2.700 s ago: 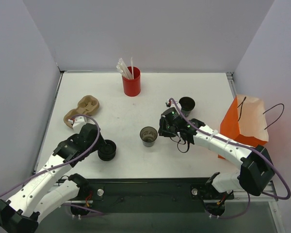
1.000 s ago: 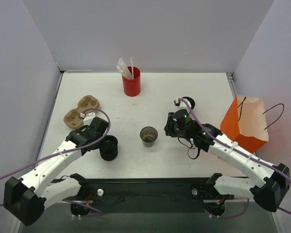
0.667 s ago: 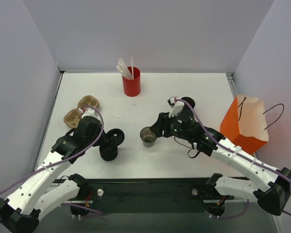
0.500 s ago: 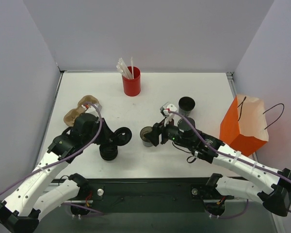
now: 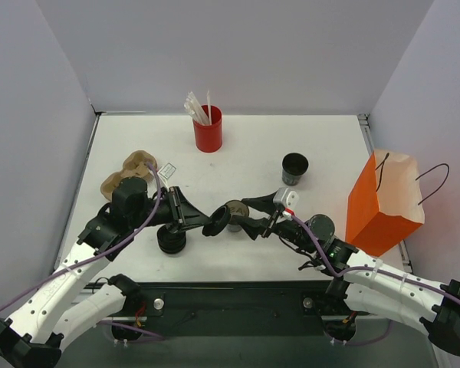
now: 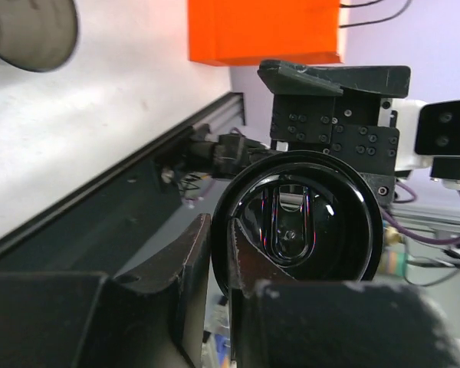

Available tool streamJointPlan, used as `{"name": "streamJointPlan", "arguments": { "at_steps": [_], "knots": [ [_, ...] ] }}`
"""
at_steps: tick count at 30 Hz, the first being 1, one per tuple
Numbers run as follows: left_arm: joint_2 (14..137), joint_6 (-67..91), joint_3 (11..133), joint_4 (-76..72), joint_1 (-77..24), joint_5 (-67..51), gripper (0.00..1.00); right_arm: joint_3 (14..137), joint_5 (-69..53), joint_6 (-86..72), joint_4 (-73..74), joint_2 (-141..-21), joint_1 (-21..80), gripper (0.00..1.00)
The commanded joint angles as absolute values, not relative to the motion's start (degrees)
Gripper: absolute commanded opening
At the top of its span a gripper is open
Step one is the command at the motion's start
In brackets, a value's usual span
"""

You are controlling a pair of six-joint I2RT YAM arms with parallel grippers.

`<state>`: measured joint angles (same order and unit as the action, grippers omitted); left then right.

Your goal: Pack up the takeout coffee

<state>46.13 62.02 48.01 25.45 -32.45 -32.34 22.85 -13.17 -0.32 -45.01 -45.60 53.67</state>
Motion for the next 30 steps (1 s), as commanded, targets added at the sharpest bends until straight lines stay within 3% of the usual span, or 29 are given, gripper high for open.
{"name": "streamJointPlan", "arguments": {
  "at_steps": [1,16,22,28,30],
  "knots": [
    [44.39,70.83,46.76,15.03,-32.17,-38.59,0.00,25.31,-17.48,-1.91,-60.29,-46.31,54.05,0.50],
    [42.98,75.41,43.07,10.02,-32.17,-37.79,0.00,27.95,-19.87,-6.85,-63.98,-49.05,57.83,0.50],
    [42.80,75.32,42.19,9.76,-32.17,-37.79,0.00,28.56,-18.37,-7.12,-63.19,-49.13,58.27,0.31],
    [42.45,75.06,41.75,9.05,-32.17,-37.44,0.00,29.70,-16.09,-8.43,-61.36,-49.22,58.45,0.00],
    [42.19,74.10,41.84,9.05,-32.17,-37.18,0.22,30.58,-14.51,-10.01,-59.16,-48.35,58.53,0.00]
  ]
}}
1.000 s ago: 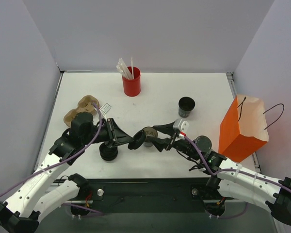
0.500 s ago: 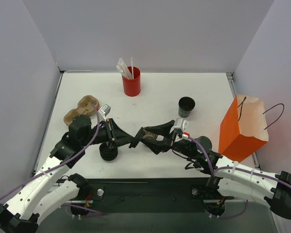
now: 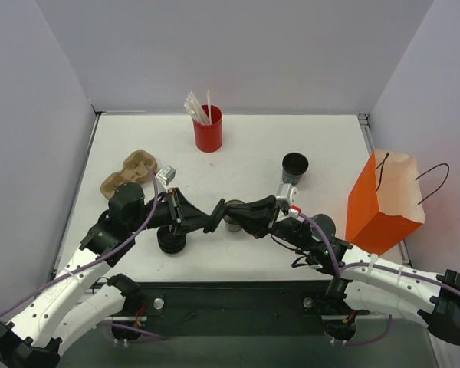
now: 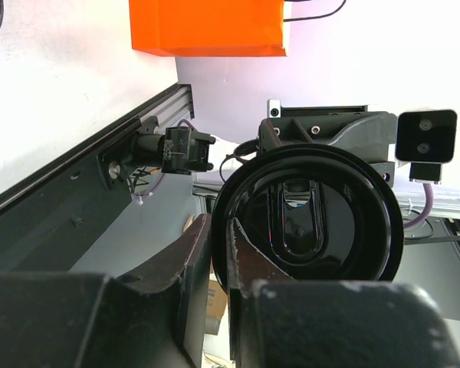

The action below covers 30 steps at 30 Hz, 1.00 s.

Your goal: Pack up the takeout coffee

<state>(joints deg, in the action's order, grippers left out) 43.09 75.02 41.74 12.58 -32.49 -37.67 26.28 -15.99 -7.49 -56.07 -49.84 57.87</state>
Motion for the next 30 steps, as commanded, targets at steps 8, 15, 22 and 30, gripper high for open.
{"name": "streamJointPlan", "arguments": {
  "at_steps": [8,15,22,30],
  "knots": [
    [43.15,61.04,45.34,17.72,-31.55,-29.46,0.75,43.84,3.93,-13.97,-21.13,-45.17,58.10,0.00],
    [47.89,40.71,58.26,39.44,-31.11,-4.78,0.91,58.87,6.87,-19.85,15.06,-54.55,50.73,0.00],
    [47.99,26.74,56.43,40.26,-31.11,10.27,0.97,70.04,0.46,-21.71,30.31,-67.48,43.24,0.00],
    [40.54,22.50,44.94,34.46,-31.11,14.33,0.97,83.84,-3.25,-20.57,46.13,-84.36,42.63,0.00]
  ]
}}
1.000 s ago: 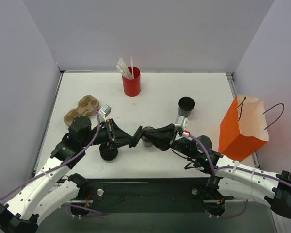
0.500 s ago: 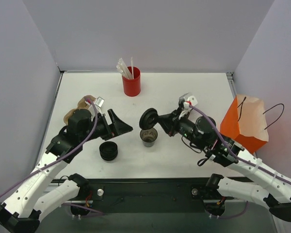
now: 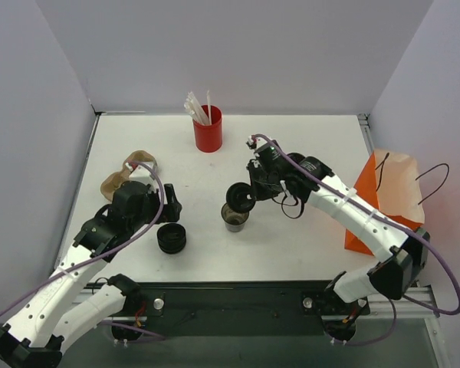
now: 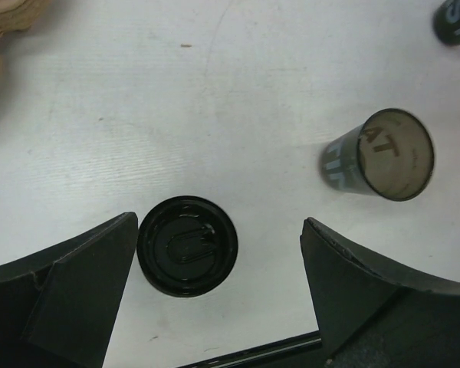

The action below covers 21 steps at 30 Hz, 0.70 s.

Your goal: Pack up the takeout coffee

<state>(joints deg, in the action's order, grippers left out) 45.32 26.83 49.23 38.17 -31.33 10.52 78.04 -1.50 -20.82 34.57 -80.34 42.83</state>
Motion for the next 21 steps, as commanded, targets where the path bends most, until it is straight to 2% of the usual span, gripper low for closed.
{"name": "streamJointPlan", "arguments": {
  "at_steps": [1,8,21],
  "knots": [
    [39.82,21.89,44.48,33.58,-31.11,13.72,0.97,85.94,-3.60,-20.39,47.27,-85.59,42.54,0.00],
    [35.07,20.39,44.03,33.31,-30.94,15.73,0.97,93.07,-2.38,-20.57,53.69,-95.17,42.63,0.00],
    [34.19,20.30,43.86,33.66,-30.85,14.24,0.97,98.52,-1.41,-21.09,54.84,-105.02,43.50,0.00]
  ]
}}
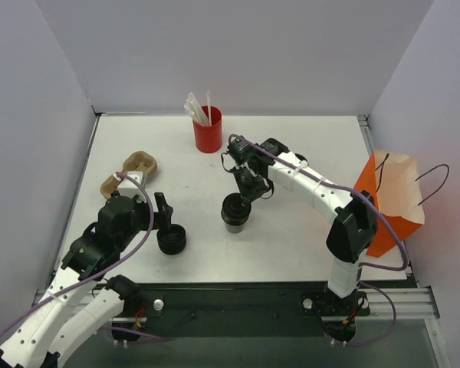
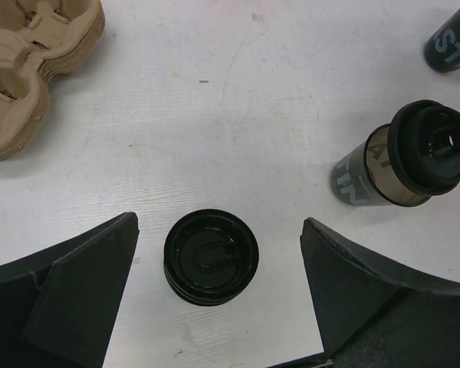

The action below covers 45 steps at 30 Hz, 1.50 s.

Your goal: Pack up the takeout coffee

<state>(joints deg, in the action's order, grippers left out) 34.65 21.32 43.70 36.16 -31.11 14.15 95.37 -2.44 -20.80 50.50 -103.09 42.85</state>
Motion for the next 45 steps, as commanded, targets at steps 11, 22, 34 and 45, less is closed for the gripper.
{"name": "streamJointPlan", "arguments": {
  "at_steps": [11,22,34,45],
  "knots": [
    [33.58,20.04,43.68,33.66,-30.85,13.54,0.97,100.28,-1.14,-20.57,55.81,-110.65,43.68,0.00],
    [33.57,19.78,43.51,33.49,-30.85,13.27,0.97,101.86,-0.88,-20.13,58.00,-110.04,44.47,0.00],
    [33.31,19.78,43.33,33.40,-30.85,13.27,0.97,102.48,-0.53,-19.42,61.17,-109.25,44.65,0.00],
    [33.05,19.86,43.15,33.40,-30.85,13.36,0.97,102.92,-0.18,-19.60,60.73,-112.06,44.65,0.00]
  ]
}}
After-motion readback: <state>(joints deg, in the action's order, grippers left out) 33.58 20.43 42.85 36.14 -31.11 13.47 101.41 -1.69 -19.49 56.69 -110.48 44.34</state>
